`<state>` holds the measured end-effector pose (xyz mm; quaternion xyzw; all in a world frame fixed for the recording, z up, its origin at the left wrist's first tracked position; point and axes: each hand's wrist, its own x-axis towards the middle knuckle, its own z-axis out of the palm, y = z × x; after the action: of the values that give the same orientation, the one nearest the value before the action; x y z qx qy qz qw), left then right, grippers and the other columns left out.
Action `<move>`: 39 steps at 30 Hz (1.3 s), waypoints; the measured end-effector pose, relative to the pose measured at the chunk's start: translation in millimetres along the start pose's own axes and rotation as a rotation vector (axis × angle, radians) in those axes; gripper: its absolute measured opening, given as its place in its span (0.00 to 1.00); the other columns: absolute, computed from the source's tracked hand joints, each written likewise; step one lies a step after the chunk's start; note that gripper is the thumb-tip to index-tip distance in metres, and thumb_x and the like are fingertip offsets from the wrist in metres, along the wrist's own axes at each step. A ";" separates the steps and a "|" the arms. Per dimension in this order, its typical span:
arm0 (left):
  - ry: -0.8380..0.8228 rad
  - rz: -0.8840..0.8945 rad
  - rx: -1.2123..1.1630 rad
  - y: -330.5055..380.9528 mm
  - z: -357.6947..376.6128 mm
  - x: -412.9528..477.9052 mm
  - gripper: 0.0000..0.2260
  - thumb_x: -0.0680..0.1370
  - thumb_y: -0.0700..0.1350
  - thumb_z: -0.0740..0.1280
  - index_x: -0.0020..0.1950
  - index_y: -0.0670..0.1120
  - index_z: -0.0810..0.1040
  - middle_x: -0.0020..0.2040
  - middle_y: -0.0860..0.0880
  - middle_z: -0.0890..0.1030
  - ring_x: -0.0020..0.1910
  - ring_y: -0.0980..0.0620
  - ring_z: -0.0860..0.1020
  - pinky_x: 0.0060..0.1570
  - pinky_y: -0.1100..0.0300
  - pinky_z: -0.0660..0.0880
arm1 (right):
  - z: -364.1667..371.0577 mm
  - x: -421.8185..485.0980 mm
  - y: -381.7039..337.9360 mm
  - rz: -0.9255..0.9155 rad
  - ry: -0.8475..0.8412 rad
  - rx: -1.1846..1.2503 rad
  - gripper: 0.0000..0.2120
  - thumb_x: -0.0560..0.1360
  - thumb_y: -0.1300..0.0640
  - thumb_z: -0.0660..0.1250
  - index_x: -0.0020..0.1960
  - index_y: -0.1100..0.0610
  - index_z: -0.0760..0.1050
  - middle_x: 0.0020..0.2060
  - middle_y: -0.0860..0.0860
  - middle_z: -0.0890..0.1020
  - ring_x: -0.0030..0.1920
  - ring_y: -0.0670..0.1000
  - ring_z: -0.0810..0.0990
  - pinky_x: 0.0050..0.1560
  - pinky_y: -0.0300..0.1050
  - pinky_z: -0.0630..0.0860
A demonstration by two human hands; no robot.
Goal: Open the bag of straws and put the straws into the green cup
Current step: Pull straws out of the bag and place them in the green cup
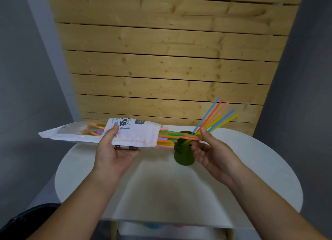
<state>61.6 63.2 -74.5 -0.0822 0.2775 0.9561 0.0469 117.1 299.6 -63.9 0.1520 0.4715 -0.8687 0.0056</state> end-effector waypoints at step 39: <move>0.037 -0.008 -0.055 0.0 -7.1 7.8 0.11 0.80 0.44 0.68 0.61 0.45 0.79 0.56 0.42 0.86 0.57 0.40 0.84 0.52 0.40 0.81 | -13.2 6.5 -30.3 -0.527 0.260 -0.168 0.11 0.83 0.54 0.60 0.49 0.58 0.78 0.33 0.53 0.82 0.30 0.45 0.80 0.35 0.39 0.81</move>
<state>54.9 59.7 -81.9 -0.1024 0.2517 0.9614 0.0432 109.6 328.1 -47.6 0.1334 0.5617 -0.7714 -0.2677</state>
